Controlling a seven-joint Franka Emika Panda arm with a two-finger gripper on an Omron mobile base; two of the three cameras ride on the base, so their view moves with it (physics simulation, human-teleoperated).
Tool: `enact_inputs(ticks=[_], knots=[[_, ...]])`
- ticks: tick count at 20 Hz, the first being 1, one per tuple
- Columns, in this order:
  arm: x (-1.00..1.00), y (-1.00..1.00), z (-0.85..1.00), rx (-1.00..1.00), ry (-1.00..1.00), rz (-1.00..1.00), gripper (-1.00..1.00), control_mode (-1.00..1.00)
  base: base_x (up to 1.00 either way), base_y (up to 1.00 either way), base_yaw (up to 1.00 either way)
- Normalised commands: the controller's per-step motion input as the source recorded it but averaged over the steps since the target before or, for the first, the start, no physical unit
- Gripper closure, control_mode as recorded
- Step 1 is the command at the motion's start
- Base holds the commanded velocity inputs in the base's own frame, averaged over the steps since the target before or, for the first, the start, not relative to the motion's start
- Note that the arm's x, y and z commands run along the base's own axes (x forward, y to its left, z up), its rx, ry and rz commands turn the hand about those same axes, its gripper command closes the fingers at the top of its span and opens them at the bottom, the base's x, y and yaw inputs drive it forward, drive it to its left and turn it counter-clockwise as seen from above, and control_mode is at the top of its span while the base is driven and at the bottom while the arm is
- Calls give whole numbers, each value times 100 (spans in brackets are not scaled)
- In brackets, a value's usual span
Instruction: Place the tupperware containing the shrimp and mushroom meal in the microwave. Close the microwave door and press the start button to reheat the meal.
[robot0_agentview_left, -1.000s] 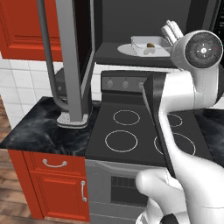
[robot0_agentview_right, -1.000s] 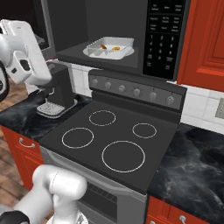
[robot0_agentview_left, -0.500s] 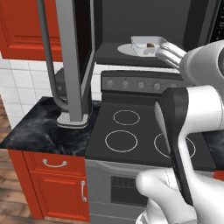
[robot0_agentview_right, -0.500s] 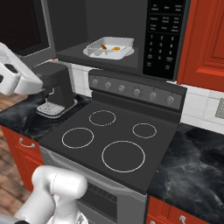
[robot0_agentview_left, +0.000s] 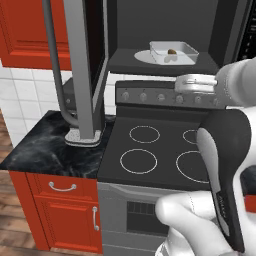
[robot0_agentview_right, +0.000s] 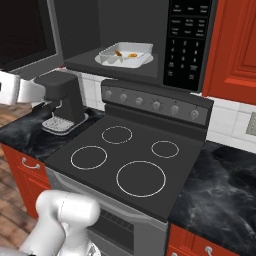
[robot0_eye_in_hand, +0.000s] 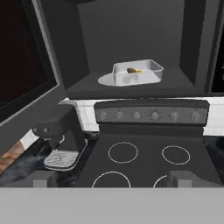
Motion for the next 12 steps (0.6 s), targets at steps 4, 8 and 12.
enact_inputs(ticks=[4, 8, 12], knots=[[-31, 55, 0, -42, 17, 26, -100, -100, 0, 0, 0], [-34, 59, -9, -45, 10, 22, -100, -100, 0, 0, 0], [-20, 46, -19, -40, 1, 15, -100, -100, 0, 0, 0]])
